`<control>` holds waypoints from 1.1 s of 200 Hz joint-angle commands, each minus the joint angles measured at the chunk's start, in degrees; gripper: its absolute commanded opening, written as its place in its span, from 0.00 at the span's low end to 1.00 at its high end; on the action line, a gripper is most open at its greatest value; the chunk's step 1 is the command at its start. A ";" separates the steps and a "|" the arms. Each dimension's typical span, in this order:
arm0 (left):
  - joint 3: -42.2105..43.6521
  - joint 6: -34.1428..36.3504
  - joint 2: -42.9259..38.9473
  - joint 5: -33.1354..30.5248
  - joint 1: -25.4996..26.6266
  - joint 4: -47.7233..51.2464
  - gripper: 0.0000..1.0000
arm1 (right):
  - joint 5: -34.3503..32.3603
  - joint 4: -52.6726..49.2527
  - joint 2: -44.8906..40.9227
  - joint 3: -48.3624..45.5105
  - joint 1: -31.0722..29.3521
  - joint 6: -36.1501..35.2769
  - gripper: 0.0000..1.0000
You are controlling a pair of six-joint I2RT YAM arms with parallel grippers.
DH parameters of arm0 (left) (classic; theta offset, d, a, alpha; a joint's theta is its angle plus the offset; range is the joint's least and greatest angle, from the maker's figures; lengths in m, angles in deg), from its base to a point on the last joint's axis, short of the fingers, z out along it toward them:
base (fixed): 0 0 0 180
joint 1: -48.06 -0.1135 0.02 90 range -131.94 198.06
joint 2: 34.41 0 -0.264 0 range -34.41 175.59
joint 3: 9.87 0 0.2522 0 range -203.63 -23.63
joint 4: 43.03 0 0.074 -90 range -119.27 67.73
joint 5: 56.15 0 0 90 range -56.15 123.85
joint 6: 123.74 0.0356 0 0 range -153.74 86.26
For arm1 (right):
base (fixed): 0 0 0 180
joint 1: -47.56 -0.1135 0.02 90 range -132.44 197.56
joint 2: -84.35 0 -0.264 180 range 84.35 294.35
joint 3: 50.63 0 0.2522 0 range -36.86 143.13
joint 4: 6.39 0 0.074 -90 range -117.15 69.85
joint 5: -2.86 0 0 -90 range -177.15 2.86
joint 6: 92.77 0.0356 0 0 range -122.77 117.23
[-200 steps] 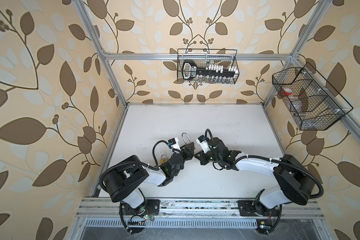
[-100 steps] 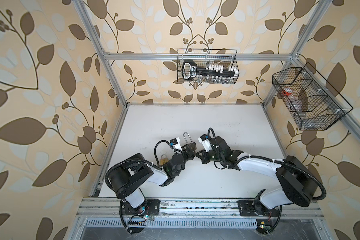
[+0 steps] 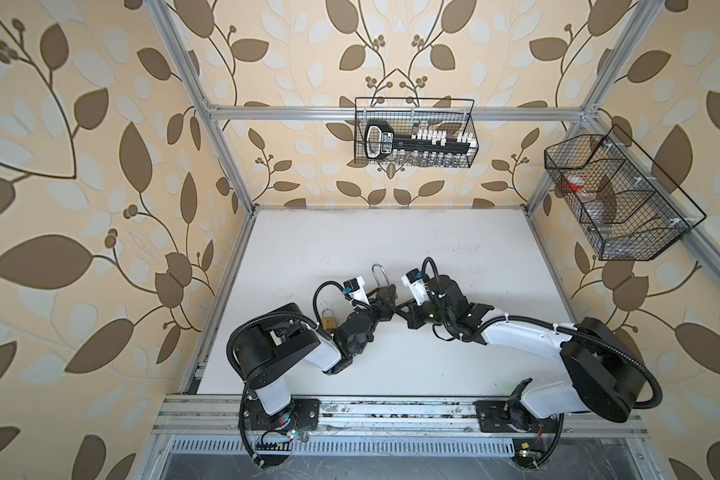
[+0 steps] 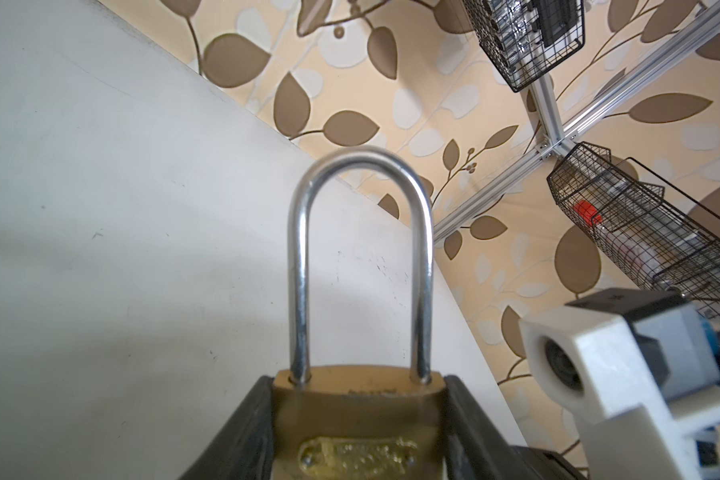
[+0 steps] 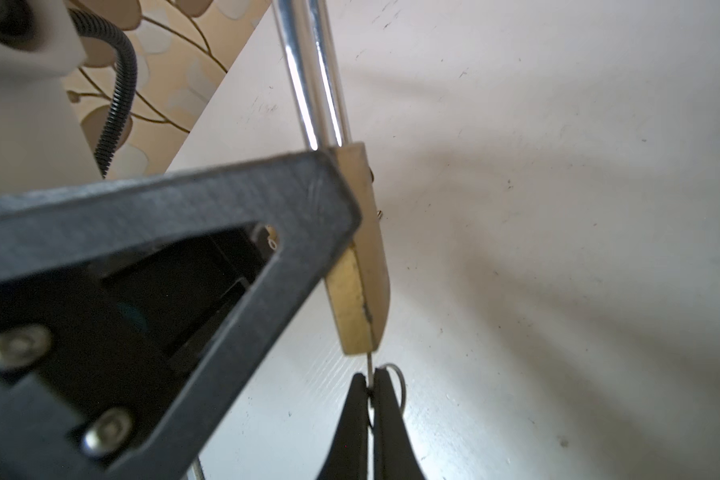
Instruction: Unlock with the key
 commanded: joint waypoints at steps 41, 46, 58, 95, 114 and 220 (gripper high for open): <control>-2.28 3.57 1.44 0.48 1.38 -4.55 0.00 | 2.83 6.45 -4.64 -1.90 2.66 1.54 0.00; -2.30 3.80 1.58 0.16 1.60 -4.56 0.00 | 2.84 6.53 -4.74 -1.86 2.78 1.69 0.00; -2.48 4.18 2.01 -0.95 2.07 -4.56 0.00 | 2.65 6.40 -5.04 -1.97 3.03 1.81 0.00; -3.05 4.11 3.28 -3.77 3.32 -4.56 0.00 | 0.11 5.41 -6.00 -2.51 3.51 2.38 0.00; -3.51 4.00 4.03 -3.35 3.71 -4.55 0.00 | -1.53 5.50 -7.42 -3.35 4.04 2.78 0.00; -6.52 5.46 8.43 -7.97 7.52 -4.55 0.00 | 0.47 9.25 -12.02 -6.88 8.16 5.94 0.00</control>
